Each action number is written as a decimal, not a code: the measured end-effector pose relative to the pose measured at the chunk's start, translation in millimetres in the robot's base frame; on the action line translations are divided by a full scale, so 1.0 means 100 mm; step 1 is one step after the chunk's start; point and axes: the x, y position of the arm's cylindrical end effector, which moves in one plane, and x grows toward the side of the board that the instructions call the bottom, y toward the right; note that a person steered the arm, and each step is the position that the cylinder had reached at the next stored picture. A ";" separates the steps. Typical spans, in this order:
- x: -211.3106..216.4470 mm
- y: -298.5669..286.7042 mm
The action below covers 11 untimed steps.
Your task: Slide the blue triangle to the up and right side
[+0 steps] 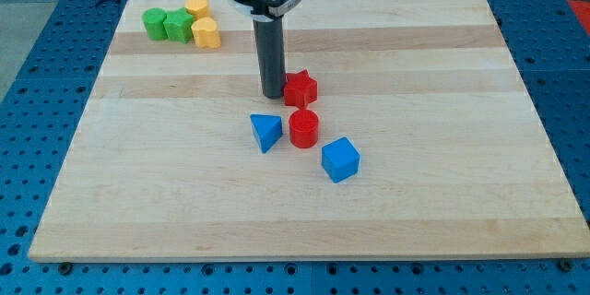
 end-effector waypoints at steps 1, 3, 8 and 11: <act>0.18 0.00; 0.41 -0.04; 1.75 0.10; 1.30 -0.65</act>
